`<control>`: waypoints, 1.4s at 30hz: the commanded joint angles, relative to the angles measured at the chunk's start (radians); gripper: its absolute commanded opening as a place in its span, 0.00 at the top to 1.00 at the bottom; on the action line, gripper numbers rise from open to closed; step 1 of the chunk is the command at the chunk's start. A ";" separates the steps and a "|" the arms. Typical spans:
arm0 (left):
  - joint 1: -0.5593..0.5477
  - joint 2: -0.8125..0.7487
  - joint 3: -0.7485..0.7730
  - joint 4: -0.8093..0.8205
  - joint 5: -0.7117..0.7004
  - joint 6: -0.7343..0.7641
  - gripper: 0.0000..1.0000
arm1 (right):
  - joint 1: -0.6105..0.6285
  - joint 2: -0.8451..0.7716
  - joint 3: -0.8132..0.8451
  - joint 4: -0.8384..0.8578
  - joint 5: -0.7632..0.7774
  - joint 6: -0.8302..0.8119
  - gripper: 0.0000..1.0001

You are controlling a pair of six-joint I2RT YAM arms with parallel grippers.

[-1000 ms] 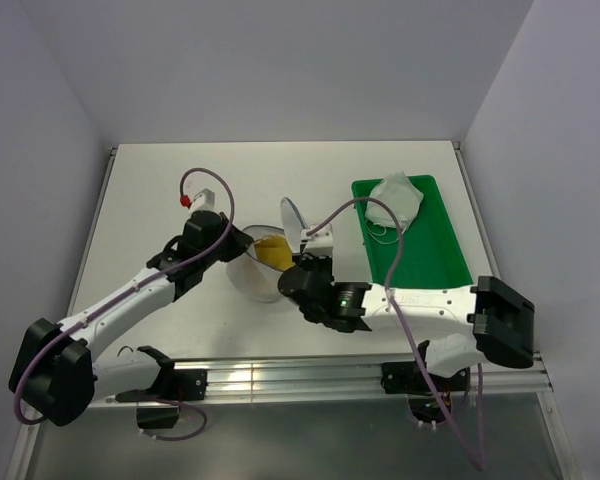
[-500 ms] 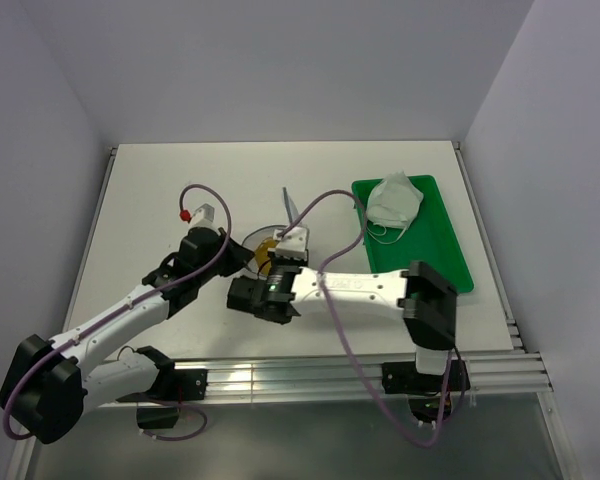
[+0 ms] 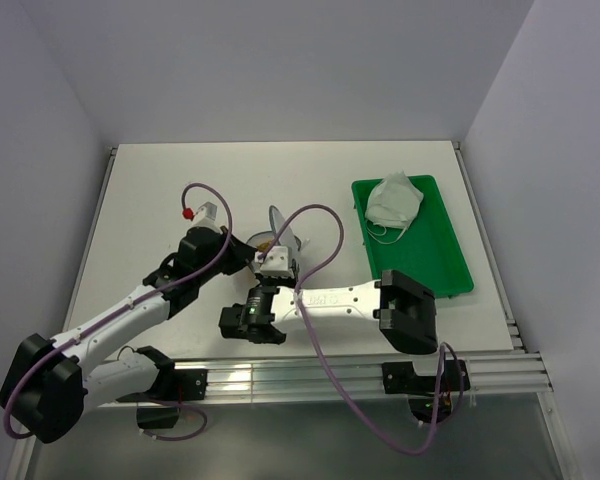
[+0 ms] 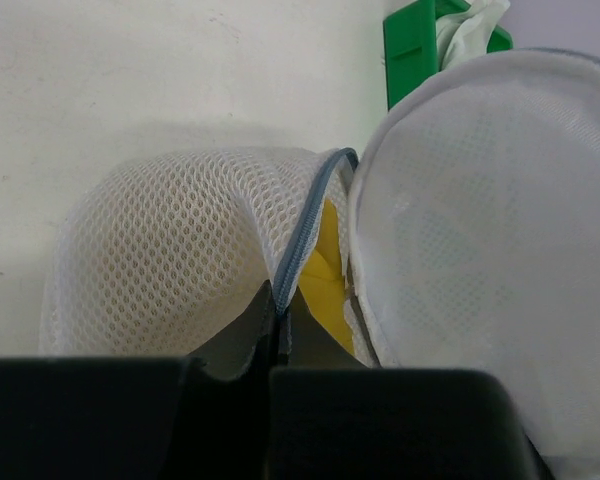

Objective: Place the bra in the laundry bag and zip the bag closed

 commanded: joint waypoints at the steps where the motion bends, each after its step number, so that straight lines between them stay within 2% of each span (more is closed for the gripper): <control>1: -0.005 -0.011 -0.005 0.056 0.028 0.005 1.00 | 0.005 0.014 0.087 -0.118 0.108 -0.045 0.85; 3: -0.005 -0.011 -0.002 0.050 0.030 0.008 1.00 | 0.003 0.020 0.119 -0.104 0.097 -0.087 0.80; 4: -0.005 -0.008 0.001 0.048 0.030 0.009 1.00 | 0.003 0.017 0.125 -0.077 0.062 -0.207 0.78; 6: -0.005 -0.007 0.002 0.042 0.030 0.012 1.00 | -0.009 -0.059 0.050 0.331 -0.022 -0.529 0.71; 7: -0.005 -0.007 0.006 0.039 0.030 0.012 1.00 | -0.019 -0.126 -0.158 0.585 -0.108 -0.994 0.69; 8: -0.003 -0.008 0.006 0.037 0.030 0.014 1.00 | -0.036 -0.279 -0.262 1.051 -0.350 -1.138 0.63; 9: -0.003 -0.011 0.006 0.031 0.027 0.015 1.00 | -0.071 -0.321 -0.319 1.103 -0.416 -1.168 0.63; 10: -0.005 -0.019 0.006 0.028 0.025 0.017 1.00 | -0.084 -0.331 -0.327 1.087 -0.430 -1.123 0.63; 11: -0.003 -0.022 0.006 0.025 0.025 0.018 1.00 | -0.090 -0.281 -0.258 0.945 -0.388 -1.098 0.63; 12: -0.003 -0.022 0.004 0.023 0.025 0.022 1.00 | -0.089 -0.248 -0.216 0.882 -0.366 -1.060 0.63; 13: -0.005 -0.022 0.006 0.020 0.024 0.022 1.00 | -0.084 -0.225 -0.185 0.869 -0.369 -1.070 0.63; 16: -0.005 -0.019 0.009 0.019 0.025 0.025 1.00 | -0.075 -0.219 -0.206 0.941 -0.441 -1.100 0.62; 27: -0.003 -0.010 0.001 0.016 0.023 0.037 1.00 | -0.069 -0.242 -0.140 0.892 -0.513 -1.100 0.50; 33: -0.002 0.005 0.010 -0.036 -0.058 0.026 1.00 | -0.105 -0.371 -0.119 0.728 -0.645 -0.990 0.40; 38: 0.004 0.007 -0.019 -0.084 -0.093 0.015 1.00 | -0.228 -0.538 -0.223 0.665 -0.745 -0.879 0.34; 42: 0.006 -0.005 -0.054 -0.081 -0.102 0.011 1.00 | -0.335 -0.605 -0.322 0.678 -0.915 -0.810 0.33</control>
